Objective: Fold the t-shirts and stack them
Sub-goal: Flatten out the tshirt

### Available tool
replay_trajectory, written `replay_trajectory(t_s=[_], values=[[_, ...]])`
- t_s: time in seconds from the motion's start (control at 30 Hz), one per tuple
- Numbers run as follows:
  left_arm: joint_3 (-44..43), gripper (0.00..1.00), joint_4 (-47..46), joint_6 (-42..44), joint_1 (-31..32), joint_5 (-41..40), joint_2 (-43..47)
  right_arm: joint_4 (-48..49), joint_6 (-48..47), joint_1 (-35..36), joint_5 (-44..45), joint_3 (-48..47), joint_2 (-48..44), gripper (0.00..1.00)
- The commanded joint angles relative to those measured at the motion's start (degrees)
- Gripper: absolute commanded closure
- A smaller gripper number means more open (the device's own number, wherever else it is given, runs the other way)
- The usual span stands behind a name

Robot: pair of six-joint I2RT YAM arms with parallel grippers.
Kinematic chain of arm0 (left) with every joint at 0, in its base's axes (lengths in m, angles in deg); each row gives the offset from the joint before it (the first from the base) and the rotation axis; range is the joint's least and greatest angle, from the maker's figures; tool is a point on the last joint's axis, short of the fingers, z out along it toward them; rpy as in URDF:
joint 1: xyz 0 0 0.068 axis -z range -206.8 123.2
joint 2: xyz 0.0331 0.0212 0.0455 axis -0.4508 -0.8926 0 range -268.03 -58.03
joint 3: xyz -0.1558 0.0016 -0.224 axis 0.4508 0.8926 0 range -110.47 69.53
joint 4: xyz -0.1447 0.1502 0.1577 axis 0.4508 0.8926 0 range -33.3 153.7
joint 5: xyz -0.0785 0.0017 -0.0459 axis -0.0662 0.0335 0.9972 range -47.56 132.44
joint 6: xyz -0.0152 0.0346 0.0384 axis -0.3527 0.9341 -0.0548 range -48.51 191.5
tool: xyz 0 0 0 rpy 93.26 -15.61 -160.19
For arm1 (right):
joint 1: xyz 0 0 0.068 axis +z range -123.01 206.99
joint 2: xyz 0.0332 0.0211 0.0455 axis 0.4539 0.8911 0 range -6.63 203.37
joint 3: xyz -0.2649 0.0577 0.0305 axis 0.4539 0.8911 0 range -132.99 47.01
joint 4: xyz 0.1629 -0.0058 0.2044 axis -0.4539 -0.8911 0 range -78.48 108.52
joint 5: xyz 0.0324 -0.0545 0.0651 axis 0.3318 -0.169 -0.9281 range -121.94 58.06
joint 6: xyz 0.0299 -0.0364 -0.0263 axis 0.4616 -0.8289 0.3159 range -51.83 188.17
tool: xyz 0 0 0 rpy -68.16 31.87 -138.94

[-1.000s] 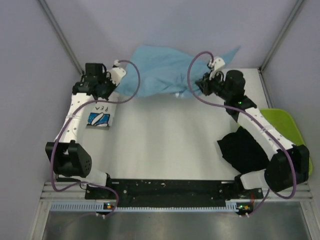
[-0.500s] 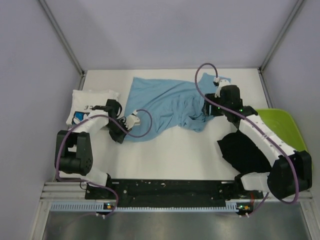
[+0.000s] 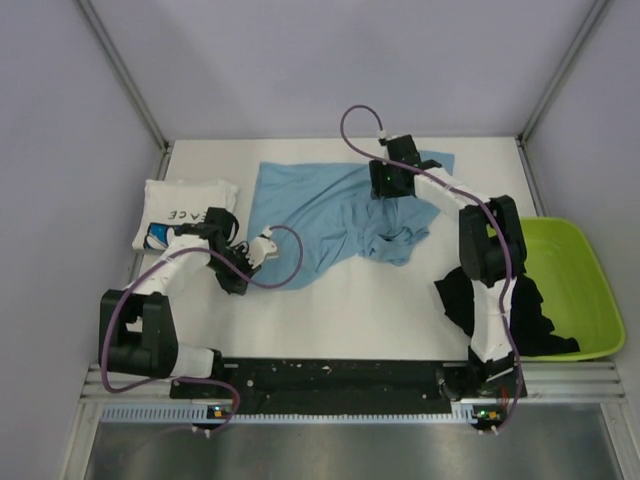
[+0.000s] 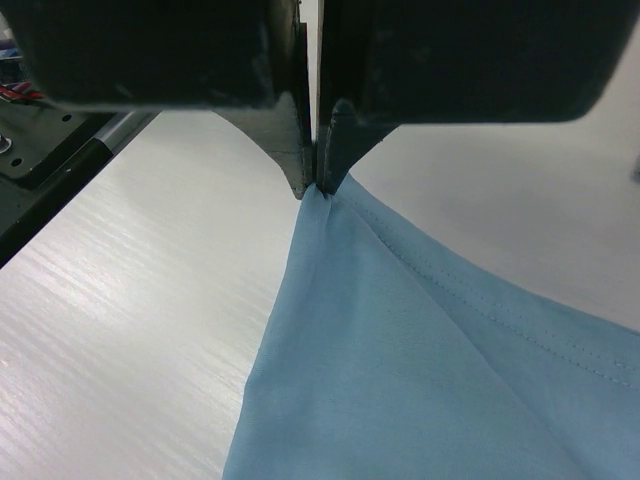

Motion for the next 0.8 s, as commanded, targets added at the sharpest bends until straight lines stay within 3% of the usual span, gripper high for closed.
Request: replay_trajectory(t_s=[0.0, 0.1, 0.13, 0.2, 0.23, 0.4, 0.47, 0.67, 0.77], values=[[-0.25, 1.0, 0.71, -0.59, -0.04, 1.35, 0.1, -1.58, -0.19, 0.28, 0.52, -6.93, 5.21, 0.43], [-0.69, 1.0, 0.71, -0.85, -0.13, 0.91, -0.25, -1.66, -0.28, 0.28, 0.25, -8.17, 7.77, 0.55], [-0.87, 1.0, 0.71, -1.02, -0.13, 0.82, -0.34, -1.58, -0.2, 0.28, 0.25, -8.34, 8.21, 0.65], [-1.05, 1.0, 0.45, -1.37, -0.13, 0.12, -0.17, -1.57, -0.54, 0.28, 0.17, -8.17, 7.95, 0.96], [-1.31, 1.0, 0.19, -1.73, -0.13, -0.49, -0.08, -1.57, -0.72, 0.19, 0.16, -7.73, 6.82, 1.0], [-3.85, 1.0, -2.54, -4.71, -0.83, -6.38, 0.1, -1.4, -4.84, 0.19, 0.17, -1.68, -7.22, 1.0], [-5.52, 1.0, -3.15, -5.33, -1.36, -7.18, -0.6, -1.49, -7.57, 0.28, -5.0, 4.11, -16.0, 1.0], [-5.88, 1.0, -4.91, -5.86, -2.15, -8.23, -3.5, -2.36, -6.18, 2.46, -31.16, 27.73, -45.1, 1.0], [-5.62, 1.0, -5.7, -5.68, -3.11, -10.25, -4.73, -4.11, -3.55, 9.48, -42.78, 39.17, -58.02, 1.0]])
